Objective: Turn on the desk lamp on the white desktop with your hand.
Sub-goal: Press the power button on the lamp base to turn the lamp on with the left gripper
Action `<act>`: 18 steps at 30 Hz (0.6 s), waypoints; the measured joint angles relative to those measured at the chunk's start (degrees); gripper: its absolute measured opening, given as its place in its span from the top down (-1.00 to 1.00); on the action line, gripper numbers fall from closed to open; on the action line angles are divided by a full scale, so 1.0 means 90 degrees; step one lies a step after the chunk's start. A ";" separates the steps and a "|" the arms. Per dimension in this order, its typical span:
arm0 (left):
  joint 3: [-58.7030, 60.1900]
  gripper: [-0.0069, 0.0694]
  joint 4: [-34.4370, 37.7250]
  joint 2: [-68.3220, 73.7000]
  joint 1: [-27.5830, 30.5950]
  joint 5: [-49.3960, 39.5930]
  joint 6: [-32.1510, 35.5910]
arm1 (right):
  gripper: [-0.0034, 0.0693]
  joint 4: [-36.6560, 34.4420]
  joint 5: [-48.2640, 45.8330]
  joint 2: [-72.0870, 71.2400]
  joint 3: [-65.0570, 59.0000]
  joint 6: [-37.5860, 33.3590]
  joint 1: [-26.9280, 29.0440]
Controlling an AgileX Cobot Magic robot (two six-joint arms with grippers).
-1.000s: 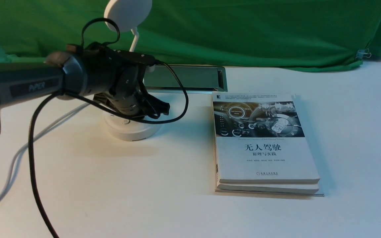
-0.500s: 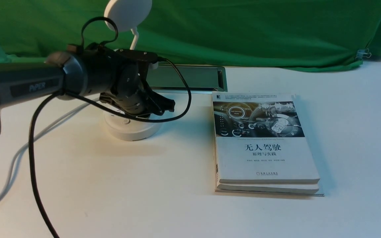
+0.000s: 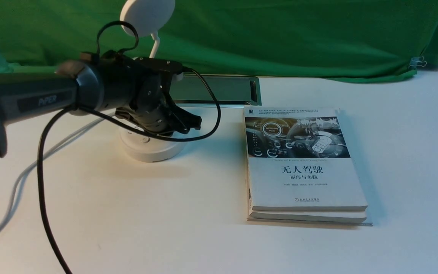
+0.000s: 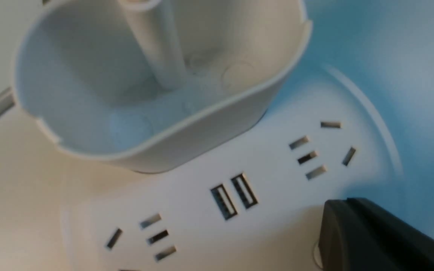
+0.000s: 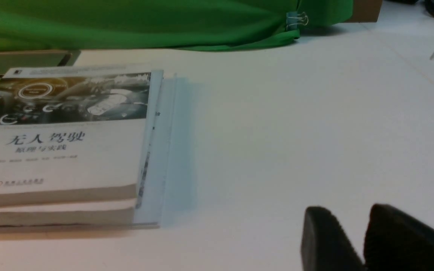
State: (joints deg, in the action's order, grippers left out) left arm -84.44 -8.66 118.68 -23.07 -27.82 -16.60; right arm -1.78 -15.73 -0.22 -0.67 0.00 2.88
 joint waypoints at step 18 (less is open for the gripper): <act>0.0421 0.82 0.1406 -0.1495 -0.0169 -0.0220 0.0797 | 0.25 0.0000 -0.0002 0.0000 0.0000 0.0000 0.0000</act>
State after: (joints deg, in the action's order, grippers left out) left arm -80.65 4.00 105.22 -24.59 -29.79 -9.43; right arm -1.78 -15.75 -0.22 -0.67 0.00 2.88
